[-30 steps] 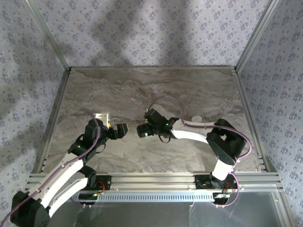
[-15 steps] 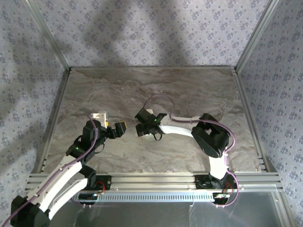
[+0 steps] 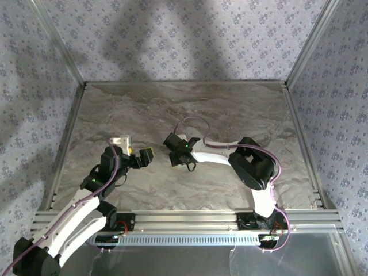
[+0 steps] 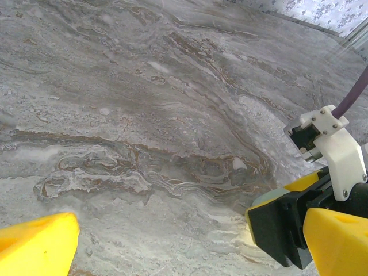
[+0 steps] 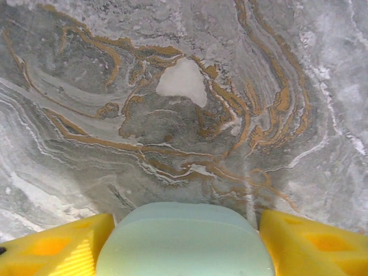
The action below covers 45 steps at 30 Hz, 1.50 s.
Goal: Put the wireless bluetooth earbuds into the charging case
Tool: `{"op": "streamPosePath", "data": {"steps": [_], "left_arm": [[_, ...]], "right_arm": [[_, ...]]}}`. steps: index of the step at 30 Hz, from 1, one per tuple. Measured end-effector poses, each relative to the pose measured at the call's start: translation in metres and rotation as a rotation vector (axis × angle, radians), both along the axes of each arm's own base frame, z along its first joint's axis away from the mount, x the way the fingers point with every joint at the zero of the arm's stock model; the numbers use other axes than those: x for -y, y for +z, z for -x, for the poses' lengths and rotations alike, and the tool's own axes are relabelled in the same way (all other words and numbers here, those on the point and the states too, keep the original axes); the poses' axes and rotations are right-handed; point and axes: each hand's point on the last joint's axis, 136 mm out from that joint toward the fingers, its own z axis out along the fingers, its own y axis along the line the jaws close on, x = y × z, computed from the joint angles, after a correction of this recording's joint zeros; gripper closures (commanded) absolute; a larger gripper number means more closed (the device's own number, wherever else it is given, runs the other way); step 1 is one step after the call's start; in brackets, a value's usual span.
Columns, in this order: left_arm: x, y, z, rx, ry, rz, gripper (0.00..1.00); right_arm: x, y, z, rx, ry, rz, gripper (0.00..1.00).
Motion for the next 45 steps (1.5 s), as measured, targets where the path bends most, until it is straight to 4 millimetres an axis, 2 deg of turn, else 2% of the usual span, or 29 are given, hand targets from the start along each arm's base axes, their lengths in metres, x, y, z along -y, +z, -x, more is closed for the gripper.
{"op": "streamPosePath", "data": {"steps": [8, 15, 19, 22, 29, 36, 40, 42, 45], "left_arm": [[0.0, 0.0, 0.0, 0.0, 0.0, 0.0, 0.0], [0.0, 0.0, 0.0, -0.001, 0.0, 0.0, 0.0], [0.0, -0.001, -0.001, -0.003, 0.0, -0.001, 0.0], [0.001, -0.003, -0.001, -0.012, -0.004, -0.003, 0.0], [0.007, -0.005, -0.002, -0.019, -0.028, 0.006, 0.0], [0.016, -0.003, -0.001, -0.014, -0.071, 0.034, 0.0], [0.026, 0.001, 0.004, 0.014, -0.131, 0.076, 0.0], [0.031, 0.003, 0.008, 0.028, -0.163, 0.092, 0.0], [0.038, 0.009, 0.014, 0.057, -0.204, 0.11, 0.0]], "right_arm": [[0.012, 0.004, -0.007, 0.001, -0.031, 0.009, 0.38], [0.059, 0.011, -0.04, 0.012, -0.146, 0.011, 0.38], [0.091, 0.001, -0.05, -0.004, -0.208, 0.035, 0.38], [0.101, -0.002, -0.055, -0.005, -0.23, 0.029, 0.37], [0.103, -0.002, -0.057, 0.004, -0.224, 0.003, 0.26], [0.104, 0.006, -0.048, 0.004, -0.198, -0.023, 0.12], [0.101, 0.028, -0.041, 0.041, -0.17, -0.062, 0.06], [0.095, 0.046, -0.035, 0.078, -0.138, -0.108, 0.01], [0.085, 0.07, -0.022, 0.134, -0.08, -0.182, 0.0]]}}
